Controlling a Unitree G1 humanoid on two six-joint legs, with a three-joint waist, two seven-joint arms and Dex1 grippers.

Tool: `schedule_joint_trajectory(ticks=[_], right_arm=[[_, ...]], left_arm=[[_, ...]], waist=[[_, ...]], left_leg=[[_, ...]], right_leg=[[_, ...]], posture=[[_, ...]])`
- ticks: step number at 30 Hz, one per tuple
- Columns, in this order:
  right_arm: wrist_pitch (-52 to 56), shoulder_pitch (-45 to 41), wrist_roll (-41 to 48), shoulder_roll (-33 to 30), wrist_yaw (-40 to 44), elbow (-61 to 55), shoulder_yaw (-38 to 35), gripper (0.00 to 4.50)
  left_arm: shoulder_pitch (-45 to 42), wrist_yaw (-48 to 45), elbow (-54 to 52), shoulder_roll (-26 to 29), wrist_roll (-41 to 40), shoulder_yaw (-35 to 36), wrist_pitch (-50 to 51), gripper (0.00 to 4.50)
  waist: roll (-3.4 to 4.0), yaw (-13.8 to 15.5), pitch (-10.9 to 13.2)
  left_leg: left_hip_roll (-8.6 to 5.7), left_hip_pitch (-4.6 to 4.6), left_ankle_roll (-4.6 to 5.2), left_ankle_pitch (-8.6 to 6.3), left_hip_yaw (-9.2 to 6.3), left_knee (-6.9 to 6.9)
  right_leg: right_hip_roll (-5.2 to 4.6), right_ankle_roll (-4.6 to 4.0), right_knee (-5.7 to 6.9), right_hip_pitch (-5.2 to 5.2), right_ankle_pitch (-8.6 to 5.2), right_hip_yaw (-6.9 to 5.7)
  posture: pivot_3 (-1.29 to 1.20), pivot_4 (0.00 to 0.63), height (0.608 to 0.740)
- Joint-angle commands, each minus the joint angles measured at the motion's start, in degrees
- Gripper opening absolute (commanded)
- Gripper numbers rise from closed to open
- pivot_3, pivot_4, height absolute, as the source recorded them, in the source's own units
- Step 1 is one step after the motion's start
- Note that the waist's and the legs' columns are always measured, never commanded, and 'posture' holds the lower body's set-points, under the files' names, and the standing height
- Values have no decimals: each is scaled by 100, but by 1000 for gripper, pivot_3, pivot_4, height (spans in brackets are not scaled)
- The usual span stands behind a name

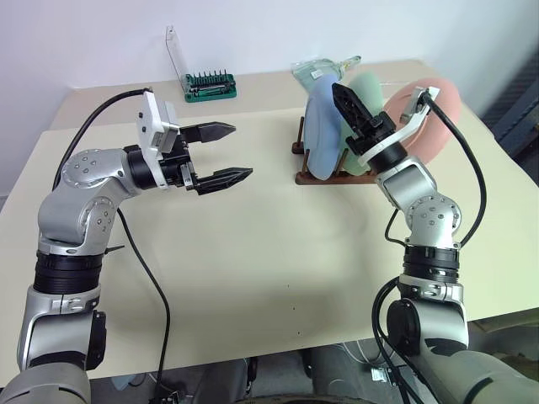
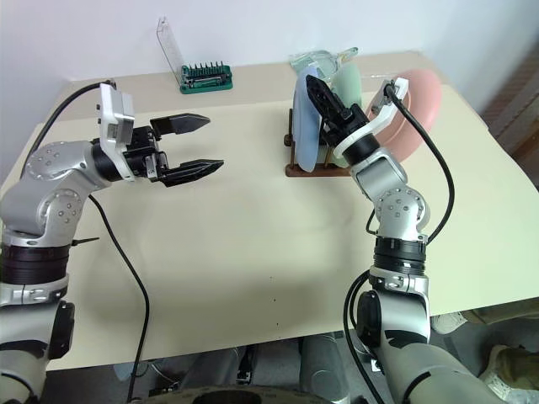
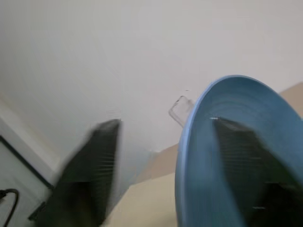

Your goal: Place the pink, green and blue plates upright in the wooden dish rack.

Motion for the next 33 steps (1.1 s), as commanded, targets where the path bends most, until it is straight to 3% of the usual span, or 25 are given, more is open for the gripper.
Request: schedule_joint_trajectory(ticks=[1,6,14,18,22,27,30,31,32,33], right_arm=[[-242,-304,-328,-154,179,-277,118,4475],[-385,-424,-549,-220,425,-577,235,4475],[-466,-824,18,-156,488,-1220,-49,4475],[-646,-982,-183,-633,602,-1128,-274,4475],[-1282,-792,-1270,-1803,737,-562,-584,4475],[-2601,-679,-2437,-2697,116,936,-1295,4475],[-2934,-76,-3203,-3300,211,1487,-1161,3664],[-3081,188,-3562,-3432,4,1624,-1104,3202],[-3321,422,-3883,-3519,-102,1753,-1017,3121],[-3453,604,-4095,-3532,-167,1852,-947,2516]], left_arm=[[-60,39,-127,3,-66,188,-88,4500],[-33,34,-162,-7,-143,197,-19,4500],[-42,21,-198,-16,-270,208,52,4500],[-85,31,-189,-6,-329,228,78,4500],[-68,22,-191,-23,-364,236,91,4500],[-114,-19,-89,-73,-292,182,10,4500],[-204,-34,17,-129,-246,156,-11,4500],[-229,-65,39,-138,-267,138,29,4500],[-241,-76,43,-147,-261,119,34,4500],[-260,-86,61,-161,-262,109,35,4500]], waist=[[0,2,0],[0,7,0],[0,7,0],[0,42,0],[-1,61,0],[0,36,0],[0,41,0],[0,42,0],[0,12,0],[7,12,-1]], left_leg=[[0,0,0,0,0,0],[0,-1,0,0,0,0],[0,0,0,0,-1,1],[-1,0,0,0,-1,2],[-3,-3,3,-2,0,3],[1,4,5,-2,8,2],[1,3,5,-3,14,-1],[1,3,6,-3,15,-1],[1,3,6,-3,15,-1],[2,9,7,-4,26,1]], right_leg=[[0,0,0,0,0,0],[0,0,0,0,0,0],[0,0,0,0,0,0],[-1,0,-2,3,0,-1],[-2,0,-5,7,0,-3],[-1,0,-7,11,0,-2],[-1,0,-8,10,0,0],[-1,0,-8,10,0,0],[-1,0,-10,11,0,0],[-1,1,-8,13,0,10]], posture=[[0,150,740],[0,150,740],[0,150,740],[0,150,740],[0,150,740],[0,150,740],[0,150,740],[0,150,740],[0,150,740],[0,150,740]])
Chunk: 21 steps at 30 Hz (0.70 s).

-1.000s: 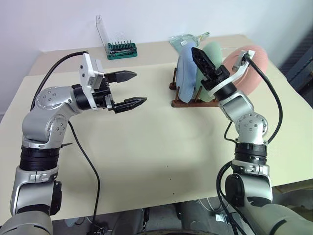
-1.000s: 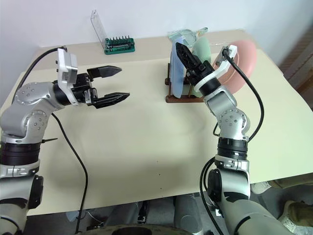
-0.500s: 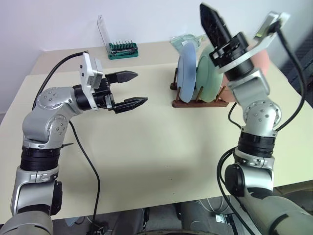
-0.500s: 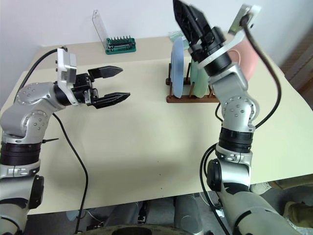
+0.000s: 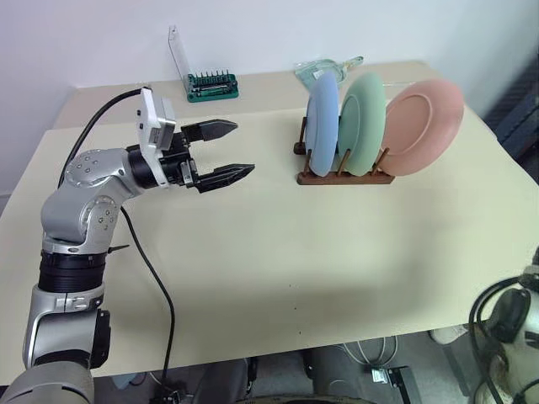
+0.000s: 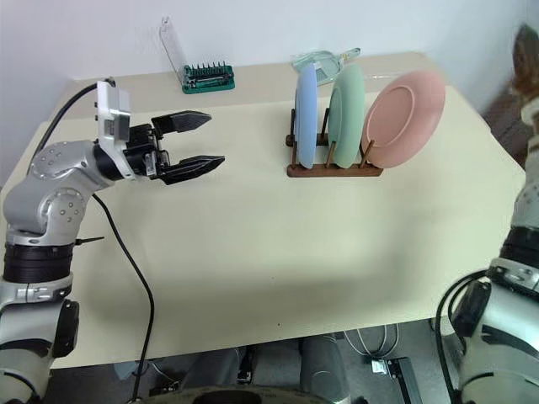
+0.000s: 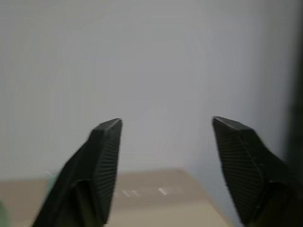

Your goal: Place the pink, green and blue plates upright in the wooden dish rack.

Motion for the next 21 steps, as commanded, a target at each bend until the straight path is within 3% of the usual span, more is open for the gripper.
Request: schedule_joint_trajectory(ticks=[1,5,6,15,21], right_arm=[[-643,709,-1090,-243,-438,325,272,2397],[-537,959,-1109,80,-325,501,484,358],[-611,948,-1114,122,-224,456,544,33],[-602,323,-1464,303,-160,845,1075,33],[-436,35,-1165,481,116,692,1038,33]], left_arm=[[-231,-59,-38,-35,-25,27,-55,4500],[-263,-61,-26,-50,21,7,-82,4500],[-269,-56,-18,-36,53,7,-105,4500],[-259,-44,-67,-7,47,37,-61,4500],[-195,-18,-149,17,-18,83,8,4500]], waist=[[7,4,-2],[8,-22,-3],[10,-24,-2],[14,18,-1],[14,14,0]], left_leg=[[2,5,4,-2,13,1],[4,8,8,-4,23,3],[5,10,8,-4,24,3],[4,5,9,-5,22,8],[4,4,8,-5,21,8]], right_leg=[[1,0,5,2,0,10],[2,1,2,4,1,16],[2,1,2,4,1,17],[2,5,0,3,3,18],[2,5,0,1,4,17]], posture=[[0,150,740],[0,150,740],[0,150,740],[0,150,740],[0,150,740]])
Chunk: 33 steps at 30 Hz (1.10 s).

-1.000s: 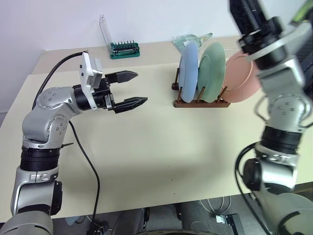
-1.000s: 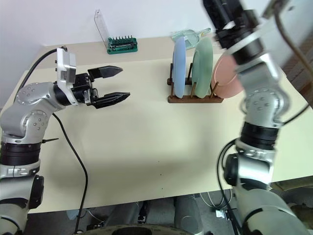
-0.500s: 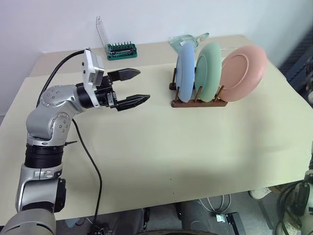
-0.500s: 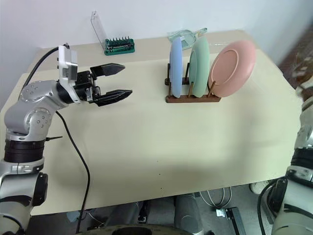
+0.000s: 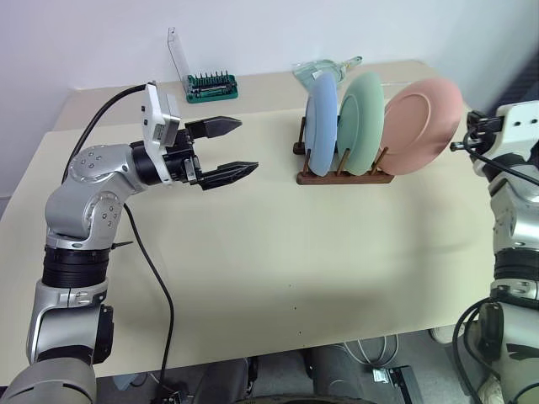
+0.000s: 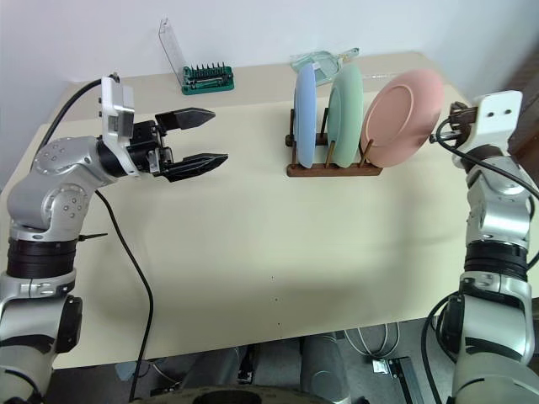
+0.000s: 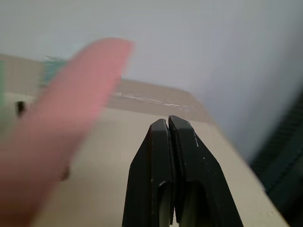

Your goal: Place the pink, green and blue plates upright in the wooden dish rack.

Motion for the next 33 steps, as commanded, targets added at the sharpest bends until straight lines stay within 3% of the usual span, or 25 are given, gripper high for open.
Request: schedule_joint_trajectory(ticks=[1,12,28,33], right_arm=[[34,-196,200,-15,173,-224,-120,33],[317,-190,647,79,793,-1005,-66,33],[140,-304,278,-86,624,-802,-84,33],[223,-536,947,67,560,-1129,-563,33]], left_arm=[[-27,9,-183,73,-84,168,7,4500],[-89,-13,-99,56,-35,151,-62,4500],[-100,-25,-57,44,-24,158,-91,4500],[-116,-76,27,80,42,126,-131,4500]], waist=[[0,7,0],[0,0,0],[0,3,0],[0,3,0]], left_leg=[[0,0,0,0,-1,0],[0,0,0,0,-4,0],[-1,0,0,0,-4,2],[-1,-1,0,0,-4,2]], right_leg=[[0,0,0,0,0,0],[0,0,0,0,0,-1],[0,0,0,0,0,-1],[0,0,0,-1,0,-1]], posture=[[0,150,740],[0,150,740],[0,150,740],[0,150,740]])
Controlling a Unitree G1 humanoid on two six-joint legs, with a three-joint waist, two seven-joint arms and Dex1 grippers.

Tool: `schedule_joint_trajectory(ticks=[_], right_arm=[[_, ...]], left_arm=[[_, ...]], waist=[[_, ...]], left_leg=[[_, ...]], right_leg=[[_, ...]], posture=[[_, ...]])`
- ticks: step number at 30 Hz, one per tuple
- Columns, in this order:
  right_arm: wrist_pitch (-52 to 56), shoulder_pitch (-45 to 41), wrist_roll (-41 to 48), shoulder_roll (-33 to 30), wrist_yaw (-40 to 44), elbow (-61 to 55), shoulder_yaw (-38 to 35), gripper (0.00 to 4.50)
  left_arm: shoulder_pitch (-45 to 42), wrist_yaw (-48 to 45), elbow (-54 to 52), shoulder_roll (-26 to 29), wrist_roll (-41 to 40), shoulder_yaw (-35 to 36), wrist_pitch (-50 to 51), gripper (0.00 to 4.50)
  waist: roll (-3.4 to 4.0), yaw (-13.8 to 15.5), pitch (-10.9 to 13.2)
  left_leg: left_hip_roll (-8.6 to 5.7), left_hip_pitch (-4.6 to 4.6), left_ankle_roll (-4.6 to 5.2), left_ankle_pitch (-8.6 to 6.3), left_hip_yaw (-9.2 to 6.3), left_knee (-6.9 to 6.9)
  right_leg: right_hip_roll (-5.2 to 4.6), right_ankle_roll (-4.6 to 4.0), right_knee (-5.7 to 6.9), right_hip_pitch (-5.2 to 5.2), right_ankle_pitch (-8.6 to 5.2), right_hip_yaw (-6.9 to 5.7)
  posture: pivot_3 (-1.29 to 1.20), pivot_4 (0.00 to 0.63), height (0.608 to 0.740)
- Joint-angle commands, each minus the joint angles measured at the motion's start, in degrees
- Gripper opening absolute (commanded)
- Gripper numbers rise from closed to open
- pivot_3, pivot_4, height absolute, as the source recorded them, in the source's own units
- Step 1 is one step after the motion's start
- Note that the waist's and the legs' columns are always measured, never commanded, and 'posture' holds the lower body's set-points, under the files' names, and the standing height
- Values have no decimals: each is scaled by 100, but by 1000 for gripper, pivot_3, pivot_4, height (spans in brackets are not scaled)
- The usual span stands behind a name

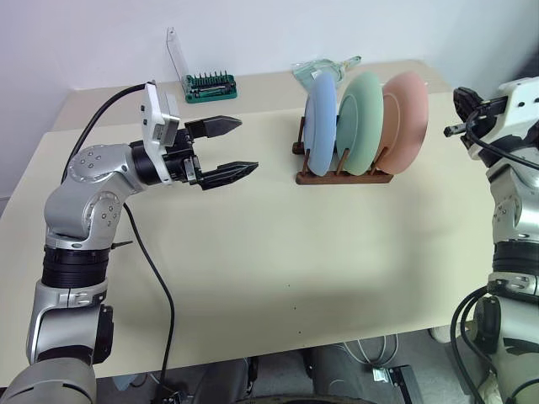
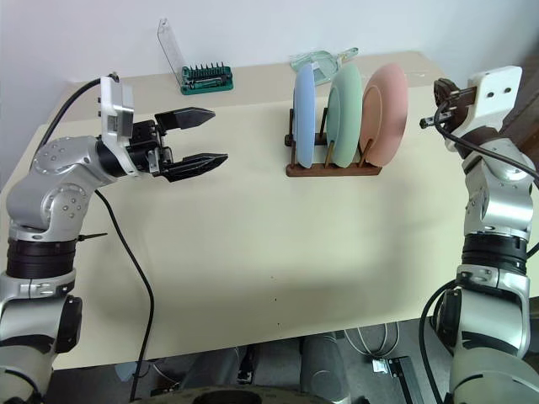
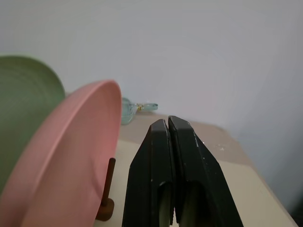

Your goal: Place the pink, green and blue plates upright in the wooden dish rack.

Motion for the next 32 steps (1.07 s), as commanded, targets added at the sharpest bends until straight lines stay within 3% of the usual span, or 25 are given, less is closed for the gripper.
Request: schedule_joint_trajectory(ticks=[1,6,7,9,15,17,18,21,24,26,32], right_arm=[[217,-338,1024,158,125,-772,-603,33],[2277,496,4210,103,1632,-3252,-936,33],[2551,708,4612,31,1792,-3495,-1043,266],[2695,1099,4627,-181,2115,-3673,-1071,899],[3682,1880,5235,-658,2725,-4415,-558,3736],[3707,2210,5001,-929,3273,-4453,-492,4482],[3677,2393,4874,-1083,3592,-4416,-516,4482],[3341,2260,4187,-963,3417,-4356,2,4482],[2361,2612,3129,-629,3340,-4847,407,4482],[3089,2922,3986,-737,3421,-5041,260,4482],[2586,2995,3328,-737,3544,-5012,410,4482]], left_arm=[[-128,-123,91,104,27,110,-103,4500],[-383,-434,803,142,303,40,-438,4500],[-368,-462,872,136,346,25,-507,4500],[-223,-428,887,99,407,16,-573,4500],[378,-816,509,223,84,-1,-120,4500],[466,-695,319,134,166,-68,-142,4500],[494,-594,166,74,196,-132,-99,4500],[787,-716,293,94,381,-143,-433,4500],[1072,-520,177,-178,569,-313,-697,4500],[1204,-425,44,-298,549,-348,-678,4500],[1378,-283,34,-400,741,-425,-894,4500]], waist=[[0,2,0],[1,19,0],[0,30,0],[-1,45,0],[0,15,0],[0,23,0],[0,25,0],[-1,24,-2],[-1,47,-2],[-3,92,-1],[-6,162,0]], left_leg=[[0,0,0,0,0,0],[3,-4,1,0,-19,-1],[3,-4,1,-1,-29,0],[0,0,6,-4,-38,2],[-3,7,43,-25,-34,14],[1,-2,42,-24,-33,12],[0,-6,41,-24,-33,13],[-3,7,42,-25,-28,16],[-2,10,42,-25,-28,14],[-2,1,21,-13,-31,14],[-4,2,37,-22,-26,21]], right_leg=[[0,0,0,0,0,0],[1,0,-2,2,0,-10],[1,0,-4,8,0,-18],[-1,0,-9,25,0,-27],[-3,8,-9,33,3,-24],[0,7,-4,13,3,-23],[-1,7,-4,13,3,-24],[-4,8,-8,31,3,-23],[-4,8,-8,31,3,-23],[-4,8,-8,24,3,-25],[-7,7,-10,28,4,-22]], posture=[[0,150,740],[0,150,740],[0,150,740],[0,150,740],[0,150,740],[0,150,740],[0,150,740],[0,150,740],[0,150,740],[0,150,740],[0,150,740]])
